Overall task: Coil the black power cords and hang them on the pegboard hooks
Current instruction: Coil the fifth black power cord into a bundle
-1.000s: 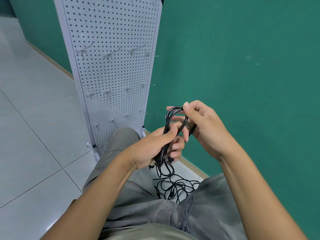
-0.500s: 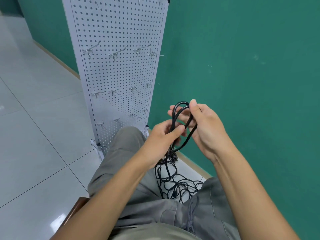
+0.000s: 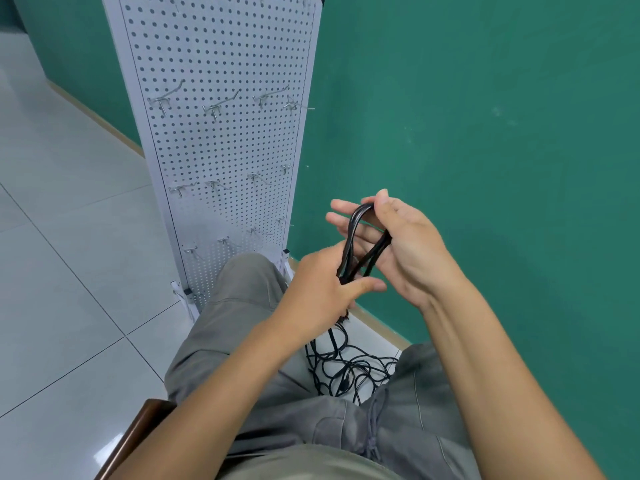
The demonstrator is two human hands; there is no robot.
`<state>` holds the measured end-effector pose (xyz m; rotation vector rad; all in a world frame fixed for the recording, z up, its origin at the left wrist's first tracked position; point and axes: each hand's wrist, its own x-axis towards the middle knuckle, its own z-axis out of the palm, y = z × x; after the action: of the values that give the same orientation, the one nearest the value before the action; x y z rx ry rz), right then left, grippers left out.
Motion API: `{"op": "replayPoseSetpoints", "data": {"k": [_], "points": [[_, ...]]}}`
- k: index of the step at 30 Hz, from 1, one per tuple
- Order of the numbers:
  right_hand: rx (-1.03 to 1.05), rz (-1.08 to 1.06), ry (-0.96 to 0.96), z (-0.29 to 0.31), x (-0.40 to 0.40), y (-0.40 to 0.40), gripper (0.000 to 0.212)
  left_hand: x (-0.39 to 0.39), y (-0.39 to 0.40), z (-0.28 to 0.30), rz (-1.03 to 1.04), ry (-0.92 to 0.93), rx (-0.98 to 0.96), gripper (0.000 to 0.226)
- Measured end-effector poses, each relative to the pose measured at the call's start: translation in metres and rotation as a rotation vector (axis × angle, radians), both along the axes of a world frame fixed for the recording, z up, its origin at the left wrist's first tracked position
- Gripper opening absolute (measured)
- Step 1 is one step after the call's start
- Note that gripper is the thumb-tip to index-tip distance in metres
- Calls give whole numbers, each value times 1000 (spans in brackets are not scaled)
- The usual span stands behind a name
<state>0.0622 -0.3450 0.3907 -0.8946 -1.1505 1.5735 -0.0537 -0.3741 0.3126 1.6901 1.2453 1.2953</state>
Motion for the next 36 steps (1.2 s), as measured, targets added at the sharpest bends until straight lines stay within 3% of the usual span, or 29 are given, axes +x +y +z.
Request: {"op": "replayPoseSetpoints", "data": {"k": [3,6,8,11,13,15,21,27,31,36], "points": [[-74,12,108,-1,2,1,22,-6,9,-7,1,128,14,27],[-113,-42,92,-7,1,5,23,-10,12,-11,-35,200,3,48],[-116,-70,88,-11,-1,9,26,-10,10,-12,-39,170,-25,54],[-106,-94,82,-9,1,19,30,-2,5,-13,-180,-27,-133,30],[-119,-76,76,-6,4,25,31,1,1,-12,-271,-107,-163,35],[-133,-29,59,-6,7,28,30,2,-1,-11,-284,-133,-163,50],[-130,151,80,-8,12,31,27,-12,5,-14,-247,-65,-135,52],[-100,144,53,-10,8,38,28,-6,-6,-7,-505,-597,-441,51],[-74,168,71,-17,7,39,42,-8,-3,-4,-449,-784,-512,46],[-76,266,3,-53,4,22,69,-19,3,-3,-275,-869,-456,54]]}}
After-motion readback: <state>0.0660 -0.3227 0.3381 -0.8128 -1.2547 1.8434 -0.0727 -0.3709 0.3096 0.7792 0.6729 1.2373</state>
